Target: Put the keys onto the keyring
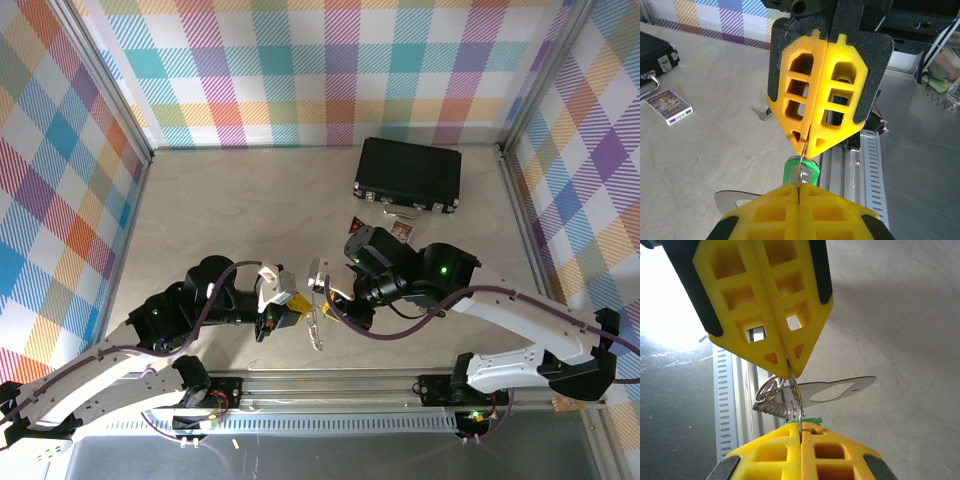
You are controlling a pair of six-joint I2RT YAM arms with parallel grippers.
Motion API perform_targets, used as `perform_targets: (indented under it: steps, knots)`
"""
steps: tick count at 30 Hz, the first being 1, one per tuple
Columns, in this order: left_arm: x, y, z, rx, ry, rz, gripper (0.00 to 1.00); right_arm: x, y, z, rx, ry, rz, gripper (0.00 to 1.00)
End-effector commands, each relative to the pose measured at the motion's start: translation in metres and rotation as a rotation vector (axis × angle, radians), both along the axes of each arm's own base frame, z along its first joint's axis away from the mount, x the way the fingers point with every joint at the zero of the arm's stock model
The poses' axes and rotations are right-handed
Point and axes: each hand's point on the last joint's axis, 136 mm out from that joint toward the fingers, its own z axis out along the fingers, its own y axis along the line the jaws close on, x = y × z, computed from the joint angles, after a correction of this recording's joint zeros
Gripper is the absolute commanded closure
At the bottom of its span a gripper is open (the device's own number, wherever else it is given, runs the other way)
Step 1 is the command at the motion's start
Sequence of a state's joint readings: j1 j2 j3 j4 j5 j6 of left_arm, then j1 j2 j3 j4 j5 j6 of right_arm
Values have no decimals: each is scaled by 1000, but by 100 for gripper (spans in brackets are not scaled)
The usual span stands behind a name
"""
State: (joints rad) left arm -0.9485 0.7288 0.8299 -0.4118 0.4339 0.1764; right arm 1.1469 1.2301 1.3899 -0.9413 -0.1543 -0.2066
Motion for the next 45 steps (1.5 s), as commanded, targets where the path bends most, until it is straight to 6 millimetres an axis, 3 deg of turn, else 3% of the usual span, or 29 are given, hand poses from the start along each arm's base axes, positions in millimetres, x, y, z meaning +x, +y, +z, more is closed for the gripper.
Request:
perform_targets:
  steps: [1,45]
  knots:
    - [-5,-1,22,-63,-50,-24,100,-4,9,13,45,8,20,100]
    - [-9,-1,30,-87,-67,-42,100,-11,4,29,108,64,27,100]
